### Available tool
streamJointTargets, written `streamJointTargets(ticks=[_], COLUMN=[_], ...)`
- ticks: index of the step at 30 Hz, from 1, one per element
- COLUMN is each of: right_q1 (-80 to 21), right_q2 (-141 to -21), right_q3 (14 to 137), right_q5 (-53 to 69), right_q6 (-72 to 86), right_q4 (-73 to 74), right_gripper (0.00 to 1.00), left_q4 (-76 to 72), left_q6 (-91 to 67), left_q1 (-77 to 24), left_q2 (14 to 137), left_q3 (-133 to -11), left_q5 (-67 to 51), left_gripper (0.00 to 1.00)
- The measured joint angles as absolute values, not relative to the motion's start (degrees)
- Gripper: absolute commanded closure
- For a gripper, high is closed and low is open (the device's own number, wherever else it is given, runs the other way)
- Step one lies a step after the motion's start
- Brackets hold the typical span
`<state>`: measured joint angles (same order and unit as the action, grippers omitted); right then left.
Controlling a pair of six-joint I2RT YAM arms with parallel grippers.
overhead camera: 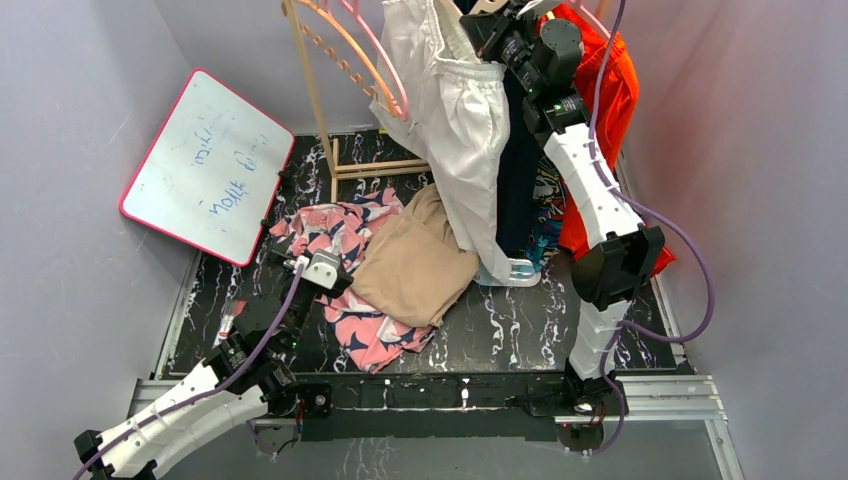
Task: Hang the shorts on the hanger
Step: Place the hanger at the clothesline.
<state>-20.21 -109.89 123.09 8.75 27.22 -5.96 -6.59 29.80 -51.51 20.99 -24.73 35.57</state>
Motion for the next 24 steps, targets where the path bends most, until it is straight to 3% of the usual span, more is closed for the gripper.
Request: streamJointTargets(ticks=[14,24], right_q1=[-19.1,-19.1], right_q2=[-120.4,-121.4], right_q3=[128.2,127.5], right_q5=[7.6,9.1], right_q6=[40.2,43.0], right_q4=[-18.2,-24.9], right_gripper=[1.00,1.00], left_q4=[-6.9,-6.9], left_q6=[30.3,30.3], left_q1=[-51.5,-51.5], left_q2=[21.8,22.1], left_q3=[-24.7,-24.7], left_q5=[36.0,36.0], left_gripper=[0.02,0.02])
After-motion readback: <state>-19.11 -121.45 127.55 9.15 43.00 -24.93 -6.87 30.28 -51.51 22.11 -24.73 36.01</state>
